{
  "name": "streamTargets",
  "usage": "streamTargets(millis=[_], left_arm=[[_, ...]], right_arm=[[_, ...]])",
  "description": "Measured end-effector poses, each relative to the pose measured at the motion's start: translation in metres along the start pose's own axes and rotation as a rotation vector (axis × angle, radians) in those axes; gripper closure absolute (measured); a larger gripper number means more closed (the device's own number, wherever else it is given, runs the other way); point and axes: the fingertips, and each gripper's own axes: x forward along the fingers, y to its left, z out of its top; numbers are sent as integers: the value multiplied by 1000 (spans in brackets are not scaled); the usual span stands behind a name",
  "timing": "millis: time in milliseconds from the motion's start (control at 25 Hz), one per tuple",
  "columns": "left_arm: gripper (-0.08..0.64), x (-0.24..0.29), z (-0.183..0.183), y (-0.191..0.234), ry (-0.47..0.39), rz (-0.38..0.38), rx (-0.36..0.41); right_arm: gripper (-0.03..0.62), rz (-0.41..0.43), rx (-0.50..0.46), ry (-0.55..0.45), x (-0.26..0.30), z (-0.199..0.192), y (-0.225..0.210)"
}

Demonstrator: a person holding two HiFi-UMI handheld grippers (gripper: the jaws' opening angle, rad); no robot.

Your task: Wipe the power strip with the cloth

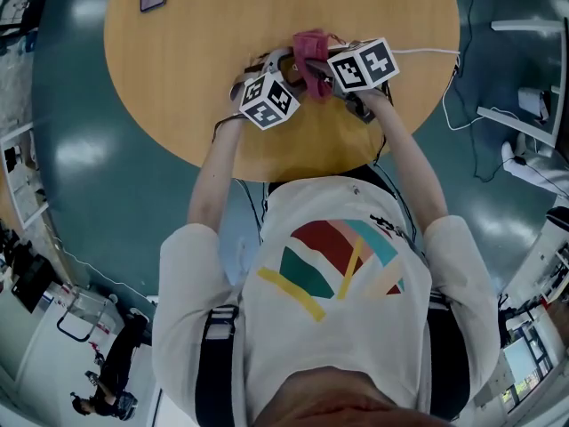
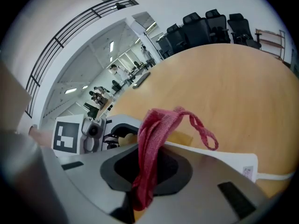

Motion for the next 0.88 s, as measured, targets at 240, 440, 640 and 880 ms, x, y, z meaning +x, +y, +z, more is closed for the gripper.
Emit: streamTargets(millis=[240,440,640,880], left_arm=[[242,-12,-4,1,-1,2,2],[242,-7,-3,1,-1,-1,2],[242,2,-3,0,1,-3,1],[242,-4,-3,0,0,-2,1]], right_arm=[[552,-51,11,13,-5,2,-5],[552,-128,57,-18,-35,-4,-44],[552,-210,123,-66,-71,-17,-91],[552,-266,157,-109,-95,-24,-111]])
